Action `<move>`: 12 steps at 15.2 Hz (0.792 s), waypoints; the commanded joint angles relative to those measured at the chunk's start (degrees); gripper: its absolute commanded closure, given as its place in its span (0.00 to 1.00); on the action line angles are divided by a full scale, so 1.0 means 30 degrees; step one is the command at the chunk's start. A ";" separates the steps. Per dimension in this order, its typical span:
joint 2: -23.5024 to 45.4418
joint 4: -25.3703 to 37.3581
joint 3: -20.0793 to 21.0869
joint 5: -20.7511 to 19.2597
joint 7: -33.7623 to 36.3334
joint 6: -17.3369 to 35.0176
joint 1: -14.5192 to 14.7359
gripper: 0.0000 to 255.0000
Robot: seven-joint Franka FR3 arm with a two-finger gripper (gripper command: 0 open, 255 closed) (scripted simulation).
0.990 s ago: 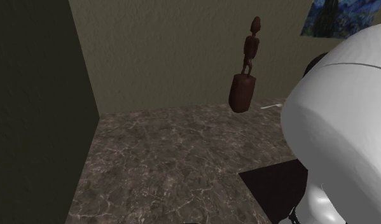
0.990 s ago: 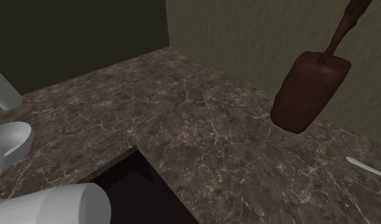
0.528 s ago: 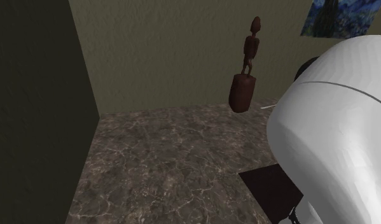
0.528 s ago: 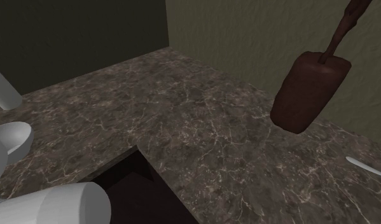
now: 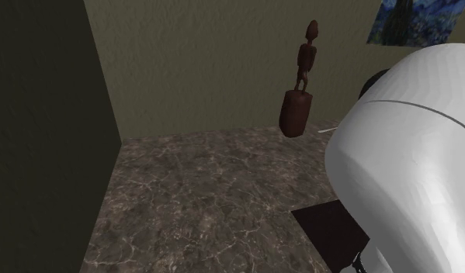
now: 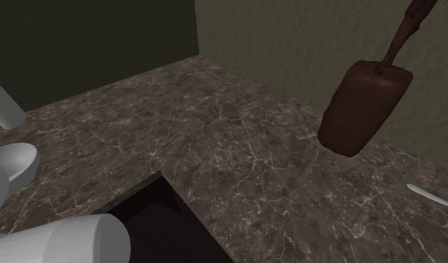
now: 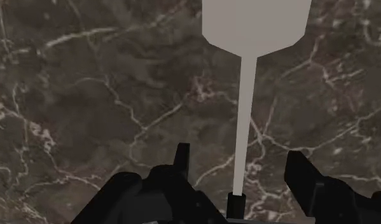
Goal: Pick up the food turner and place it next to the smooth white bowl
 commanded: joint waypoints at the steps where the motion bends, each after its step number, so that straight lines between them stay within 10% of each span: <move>1: 0.0000 0.0000 0.0000 0.0000 0.0000 0.0000 0.0000 0.00; 12: -0.1607 0.0770 0.0542 0.1495 -0.0990 -0.1948 -0.0512 0.00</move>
